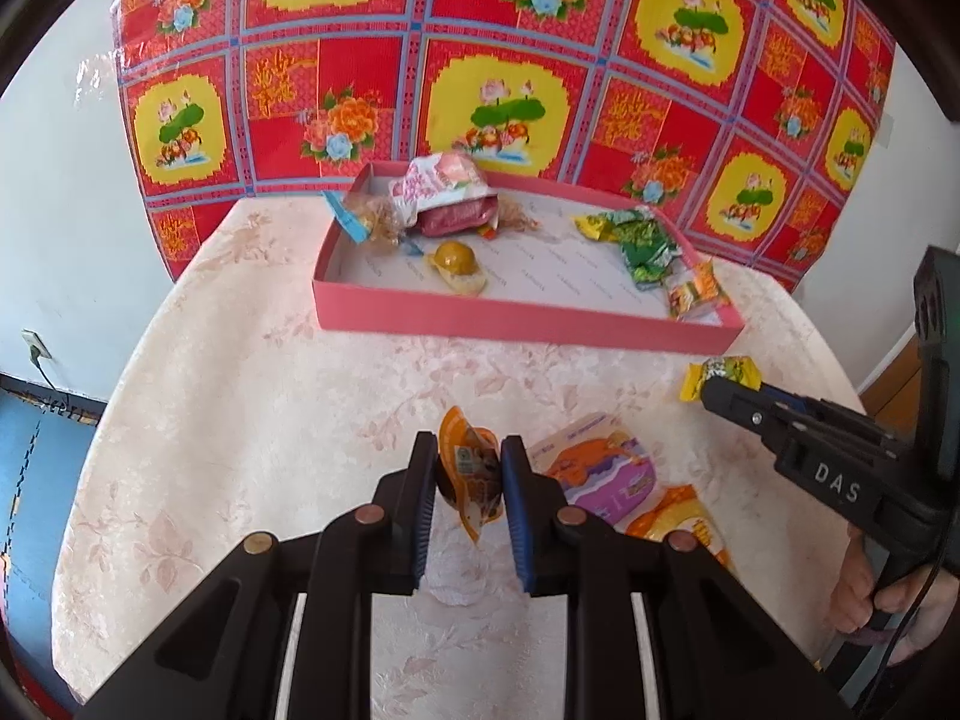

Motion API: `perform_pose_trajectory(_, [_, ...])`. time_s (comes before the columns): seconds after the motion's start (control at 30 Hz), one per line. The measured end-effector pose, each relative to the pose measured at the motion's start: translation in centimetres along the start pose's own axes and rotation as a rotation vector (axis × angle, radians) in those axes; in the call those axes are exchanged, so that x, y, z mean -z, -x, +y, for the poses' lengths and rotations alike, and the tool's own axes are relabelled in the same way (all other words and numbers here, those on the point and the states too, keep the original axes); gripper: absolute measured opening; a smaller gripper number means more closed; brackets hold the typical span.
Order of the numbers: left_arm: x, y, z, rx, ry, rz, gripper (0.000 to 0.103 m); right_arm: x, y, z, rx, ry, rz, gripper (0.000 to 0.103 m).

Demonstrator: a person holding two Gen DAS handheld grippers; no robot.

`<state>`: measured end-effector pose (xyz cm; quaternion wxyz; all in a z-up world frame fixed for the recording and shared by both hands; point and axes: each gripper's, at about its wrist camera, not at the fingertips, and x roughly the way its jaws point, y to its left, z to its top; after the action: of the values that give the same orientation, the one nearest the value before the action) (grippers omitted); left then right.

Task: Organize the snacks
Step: 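Lift the egg candy with the left gripper while the right grasps the yellow wrapped candy, then carry the egg candy into the box while the right gripper carries the yellow candy there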

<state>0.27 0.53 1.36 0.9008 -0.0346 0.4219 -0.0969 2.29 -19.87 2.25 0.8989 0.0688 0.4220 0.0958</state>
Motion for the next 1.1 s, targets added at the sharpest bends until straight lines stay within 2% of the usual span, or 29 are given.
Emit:
perform_pose_trajectory(0.3, [-3.0,1.8,-0.1,0.026,-0.001,-0.067,0.022,-1.3,2.1,1.2,-0.013,0.041,-0.058,0.023])
perform_pose_trajectory(0.57, [-6.3,1.6,-0.3,0.028,-0.011,-0.102,0.022,-3.0,1.7,2.1,-0.03,0.076,-0.077,0.023])
perform_pose_trajectory(1.1, [-9.0,-3.5,-0.1,-0.005,-0.028,-0.052,0.022,-5.0,-1.5,1.5,-0.038,0.06,-0.052,0.023])
